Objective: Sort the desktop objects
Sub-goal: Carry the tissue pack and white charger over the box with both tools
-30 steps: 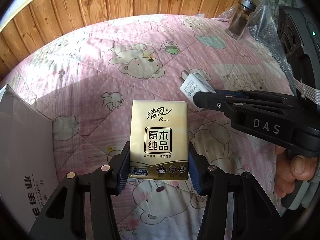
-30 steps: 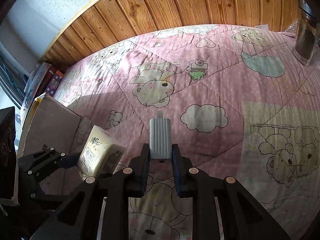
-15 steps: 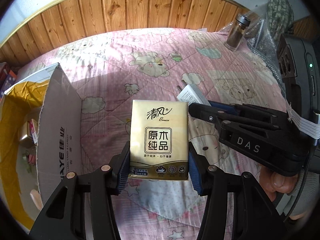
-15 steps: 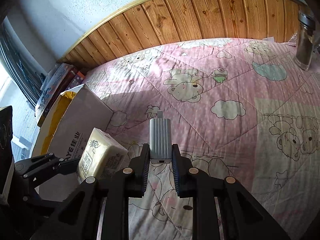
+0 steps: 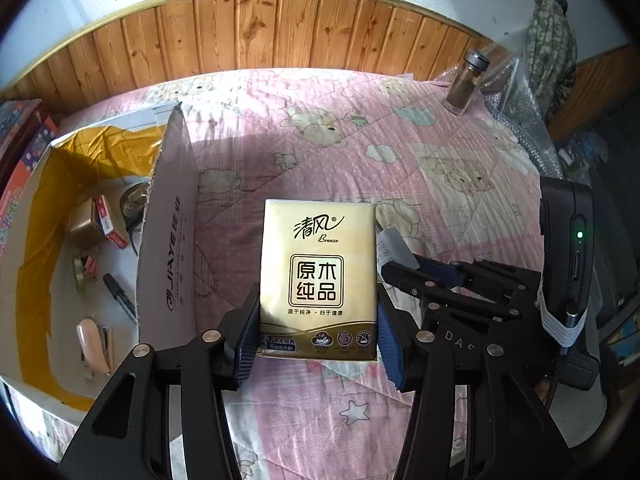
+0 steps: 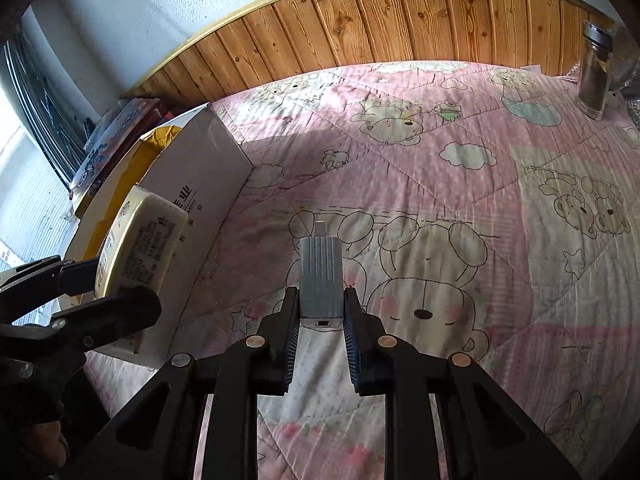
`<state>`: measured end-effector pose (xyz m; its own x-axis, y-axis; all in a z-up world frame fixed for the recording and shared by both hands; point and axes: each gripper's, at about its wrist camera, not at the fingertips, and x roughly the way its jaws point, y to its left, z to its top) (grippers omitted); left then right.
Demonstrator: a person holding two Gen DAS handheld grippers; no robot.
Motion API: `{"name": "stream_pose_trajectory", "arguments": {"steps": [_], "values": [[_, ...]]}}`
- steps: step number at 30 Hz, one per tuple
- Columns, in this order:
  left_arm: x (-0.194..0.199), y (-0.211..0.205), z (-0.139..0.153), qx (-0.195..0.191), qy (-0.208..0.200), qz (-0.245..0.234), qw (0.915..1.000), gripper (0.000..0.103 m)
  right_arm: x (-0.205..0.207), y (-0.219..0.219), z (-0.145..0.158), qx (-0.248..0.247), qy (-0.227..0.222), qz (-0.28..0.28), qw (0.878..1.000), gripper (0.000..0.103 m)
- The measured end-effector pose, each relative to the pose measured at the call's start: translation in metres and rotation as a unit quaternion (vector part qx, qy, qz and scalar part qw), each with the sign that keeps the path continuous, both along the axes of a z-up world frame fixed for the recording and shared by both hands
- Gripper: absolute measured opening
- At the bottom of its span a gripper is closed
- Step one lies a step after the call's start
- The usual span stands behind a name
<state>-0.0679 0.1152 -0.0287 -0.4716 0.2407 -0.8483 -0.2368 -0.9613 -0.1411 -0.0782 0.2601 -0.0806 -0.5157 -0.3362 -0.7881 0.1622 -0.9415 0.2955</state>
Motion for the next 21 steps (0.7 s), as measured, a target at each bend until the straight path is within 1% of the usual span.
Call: {"name": "stream_pose_trajectory", "arguments": {"steps": [5, 10, 12, 15, 21], "values": [[0.015, -0.013, 0.005, 0.025, -0.001, 0.007, 0.9997, 0.053, 0.022, -0.011, 0.007, 0.021, 0.014, -0.005, 1.0, 0.022], [0.029, -0.03, 0.008, 0.054, -0.003, 0.021, 0.9983, 0.053, 0.046, -0.028, 0.019, 0.014, 0.026, 0.003, 1.0, 0.022], [0.035, -0.036, 0.01, 0.061, -0.001, 0.027, 0.9978, 0.053, 0.055, -0.036, 0.023, 0.012, 0.031, 0.008, 0.999, 0.022], [0.042, -0.048, 0.014, 0.072, 0.002, 0.034, 0.9969, 0.053, 0.067, -0.05, 0.032, 0.022, 0.043, 0.017, 0.999, 0.022], [0.055, -0.074, 0.027, 0.087, 0.018, 0.048, 0.9949, 0.053, 0.08, -0.071, 0.057, 0.031, 0.069, 0.034, 0.997, 0.022]]}}
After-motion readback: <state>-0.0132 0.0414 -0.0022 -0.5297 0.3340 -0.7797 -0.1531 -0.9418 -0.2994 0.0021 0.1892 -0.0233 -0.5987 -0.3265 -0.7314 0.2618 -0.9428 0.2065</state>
